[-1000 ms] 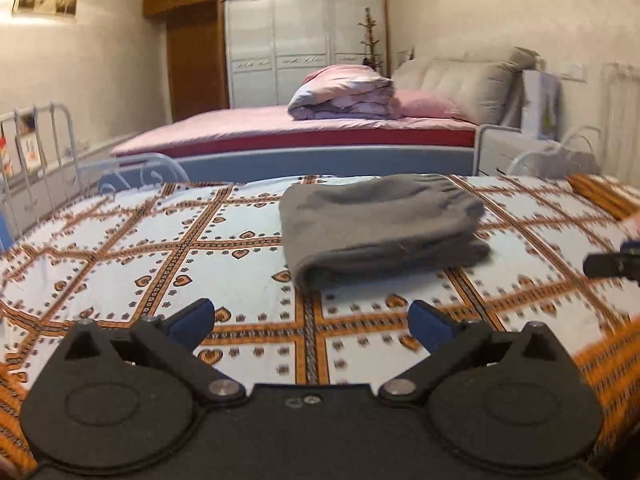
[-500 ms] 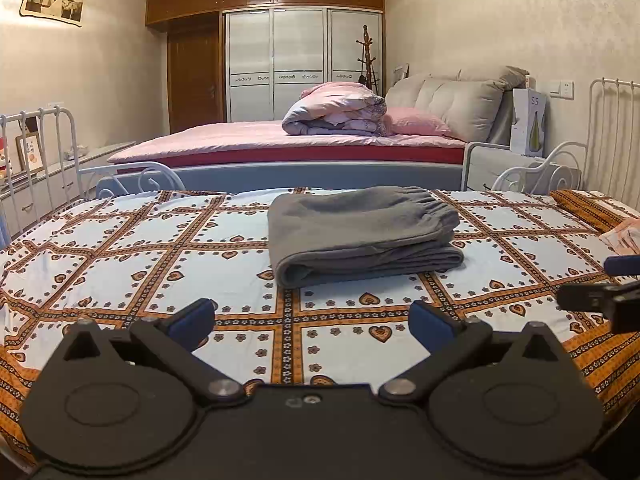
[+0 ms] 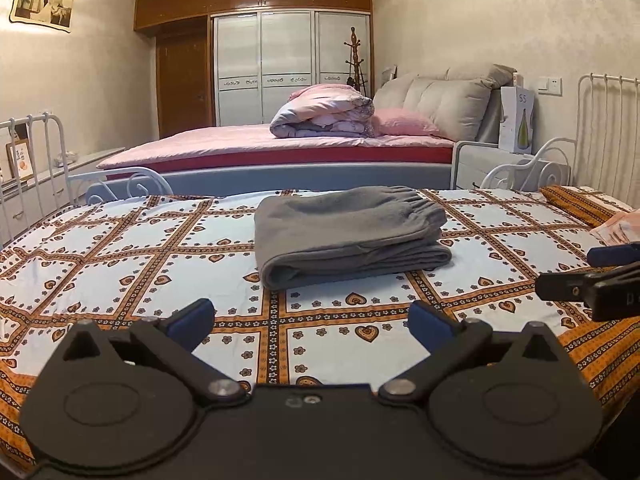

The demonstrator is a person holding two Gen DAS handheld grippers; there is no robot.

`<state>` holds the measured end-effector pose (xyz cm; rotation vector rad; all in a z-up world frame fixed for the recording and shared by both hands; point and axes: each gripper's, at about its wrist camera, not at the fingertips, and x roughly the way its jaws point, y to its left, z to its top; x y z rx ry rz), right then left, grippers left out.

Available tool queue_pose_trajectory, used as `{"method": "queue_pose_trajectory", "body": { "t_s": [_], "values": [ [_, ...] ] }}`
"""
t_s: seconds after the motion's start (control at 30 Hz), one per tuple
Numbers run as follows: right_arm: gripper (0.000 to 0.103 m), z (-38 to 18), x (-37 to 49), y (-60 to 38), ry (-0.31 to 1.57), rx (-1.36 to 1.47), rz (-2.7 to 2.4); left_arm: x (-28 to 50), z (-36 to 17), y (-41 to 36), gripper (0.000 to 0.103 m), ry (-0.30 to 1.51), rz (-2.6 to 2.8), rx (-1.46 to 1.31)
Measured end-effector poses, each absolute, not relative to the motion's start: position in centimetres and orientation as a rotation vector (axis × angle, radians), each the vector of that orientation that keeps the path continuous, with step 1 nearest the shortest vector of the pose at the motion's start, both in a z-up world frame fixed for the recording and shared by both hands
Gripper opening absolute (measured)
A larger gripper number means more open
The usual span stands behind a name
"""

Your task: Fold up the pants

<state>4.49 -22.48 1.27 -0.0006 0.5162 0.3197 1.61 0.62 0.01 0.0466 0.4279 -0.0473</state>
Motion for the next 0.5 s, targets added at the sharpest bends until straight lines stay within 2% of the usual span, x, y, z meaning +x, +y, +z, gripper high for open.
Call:
{"method": "queue_pose_trajectory", "body": {
  "t_s": [0.5],
  "values": [
    [0.103,1.2,4.52,-22.61,0.517,0.005,0.321,1.57,0.06,0.39,0.097,0.418,-0.055,0.051]
  ]
}}
